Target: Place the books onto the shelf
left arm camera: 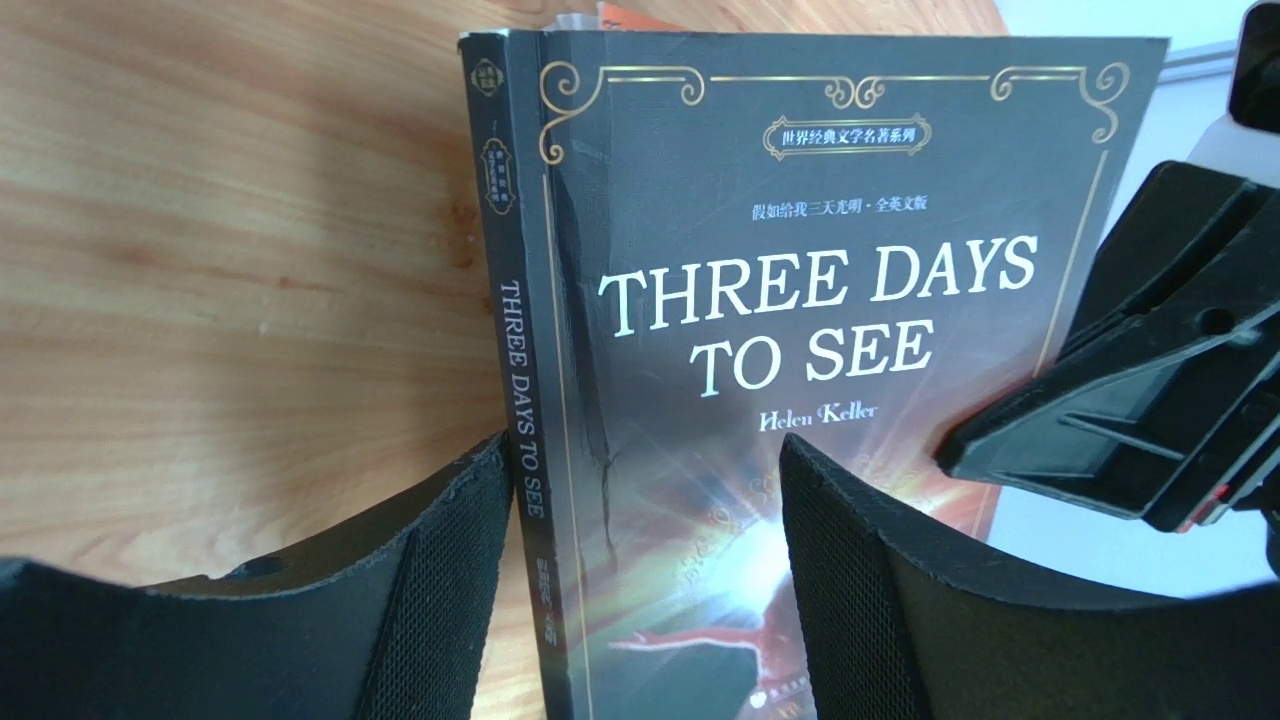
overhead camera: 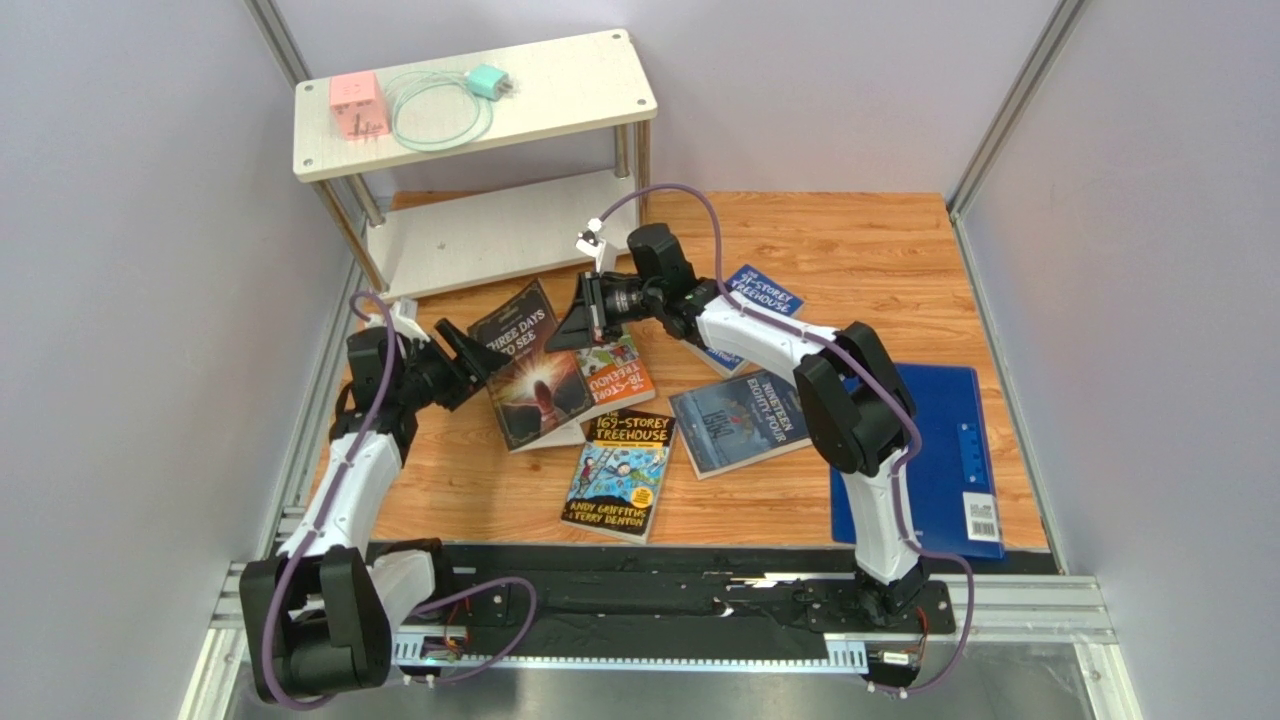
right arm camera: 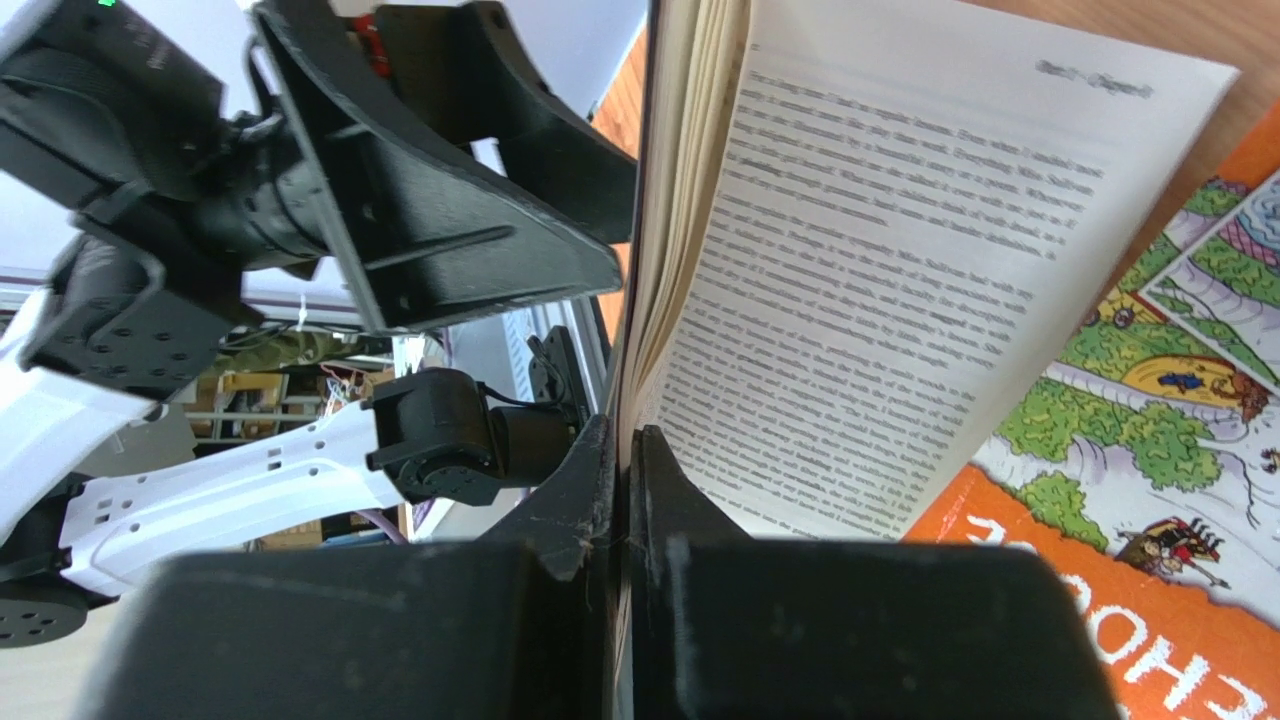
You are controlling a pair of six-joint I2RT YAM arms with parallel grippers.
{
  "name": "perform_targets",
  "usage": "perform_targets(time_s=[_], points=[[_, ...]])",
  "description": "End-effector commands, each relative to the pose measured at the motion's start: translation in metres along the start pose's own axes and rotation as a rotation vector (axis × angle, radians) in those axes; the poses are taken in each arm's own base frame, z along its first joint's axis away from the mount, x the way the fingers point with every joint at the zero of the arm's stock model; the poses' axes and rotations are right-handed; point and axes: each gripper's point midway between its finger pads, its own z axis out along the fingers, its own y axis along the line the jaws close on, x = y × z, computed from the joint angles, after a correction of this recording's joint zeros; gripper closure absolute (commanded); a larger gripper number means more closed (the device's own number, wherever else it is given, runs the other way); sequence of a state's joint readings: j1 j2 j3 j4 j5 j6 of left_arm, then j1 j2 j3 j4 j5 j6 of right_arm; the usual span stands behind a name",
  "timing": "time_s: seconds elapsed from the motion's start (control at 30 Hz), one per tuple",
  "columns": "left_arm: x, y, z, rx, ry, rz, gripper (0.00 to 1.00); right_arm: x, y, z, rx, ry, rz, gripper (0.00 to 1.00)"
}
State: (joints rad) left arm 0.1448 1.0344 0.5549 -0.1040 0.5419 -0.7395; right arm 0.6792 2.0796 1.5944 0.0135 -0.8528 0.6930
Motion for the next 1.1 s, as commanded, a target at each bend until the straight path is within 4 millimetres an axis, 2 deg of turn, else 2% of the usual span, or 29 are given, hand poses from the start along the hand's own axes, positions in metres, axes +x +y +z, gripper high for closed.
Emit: perform_targets(time_s=[0.0,0.07,0.13,0.17,0.23,0.27,0.3,0.33,0.37,0.4,0.43,0.47,0.5,0.53,0.57,0.67,0.77,0.8,0.87,0.97,1.03,1.07], points=[[-0.006,-0.018,0.012,0.114,-0.034,0.050,0.29,-0.023,0.047,-0.017,-0.118,-0.052,-0.099,1.00],[0.003,-0.018,0.019,0.126,-0.014,0.043,0.29,-0.026,0.050,-0.018,-0.137,-0.062,-0.090,1.00],[0.005,-0.026,0.027,0.176,-0.015,0.056,0.31,-0.023,0.051,-0.017,-0.162,-0.054,-0.068,1.00],[0.016,-0.035,0.032,0.207,0.012,0.055,0.32,-0.022,0.050,-0.016,-0.166,-0.053,-0.063,1.00],[0.020,-0.049,0.041,0.259,0.017,0.085,0.37,-0.018,0.046,-0.015,-0.172,-0.049,-0.052,1.00],[0.031,-0.063,0.044,0.294,0.042,0.103,0.45,-0.018,0.046,-0.015,-0.175,-0.047,-0.041,1.00],[0.030,-0.074,0.046,0.333,0.033,0.123,0.56,-0.014,0.043,-0.014,-0.180,-0.032,-0.033,1.00],[0.033,-0.081,0.047,0.357,0.043,0.135,0.79,-0.012,0.040,-0.014,-0.177,-0.025,-0.023,1.00],[0.033,-0.096,0.046,0.391,0.046,0.157,0.93,-0.008,0.035,-0.012,-0.164,-0.016,-0.023,0.97],[0.033,-0.102,0.044,0.401,0.048,0.158,1.00,-0.009,0.029,-0.012,-0.135,-0.023,-0.021,0.90],[0.028,-0.105,0.042,0.393,0.035,0.153,1.00,-0.001,0.016,-0.012,-0.077,-0.002,0.022,0.83],[0.028,-0.102,0.040,0.345,0.053,0.137,1.00,0.000,0.009,-0.015,-0.030,-0.007,-0.022,0.65],[0.021,-0.108,0.031,0.330,0.026,0.158,1.00,-0.004,-0.002,-0.016,0.035,-0.034,-0.026,0.57],[0.011,-0.106,0.027,0.281,-0.012,0.168,1.00,0.004,-0.013,-0.020,0.088,-0.014,0.001,0.50],[0.007,-0.106,0.020,0.230,-0.013,0.189,1.00,0.007,-0.017,-0.025,0.119,-0.021,-0.002,0.37],[-0.015,-0.123,-0.010,0.188,-0.074,0.268,1.00,0.007,-0.024,-0.033,0.160,-0.046,-0.014,0.21],[-0.027,-0.155,-0.036,0.246,-0.098,0.321,1.00,0.005,-0.020,-0.032,0.123,-0.061,-0.007,0.19],[-0.026,-0.164,-0.041,0.279,-0.090,0.326,1.00,0.008,-0.020,-0.032,0.109,-0.055,0.005,0.18],[-0.030,-0.177,-0.048,0.318,-0.095,0.323,1.00,0.001,-0.011,-0.029,0.072,-0.085,-0.009,0.14],[-0.028,-0.185,-0.051,0.357,-0.082,0.324,1.00,-0.002,0.000,-0.032,0.033,-0.121,-0.039,0.12],[-0.026,-0.181,-0.048,0.348,-0.076,0.324,1.00,-0.004,0.005,-0.036,0.009,-0.158,-0.066,0.11],[-0.025,-0.179,-0.048,0.344,-0.081,0.323,1.00,-0.007,0.016,-0.041,-0.008,-0.178,-0.082,0.11]])
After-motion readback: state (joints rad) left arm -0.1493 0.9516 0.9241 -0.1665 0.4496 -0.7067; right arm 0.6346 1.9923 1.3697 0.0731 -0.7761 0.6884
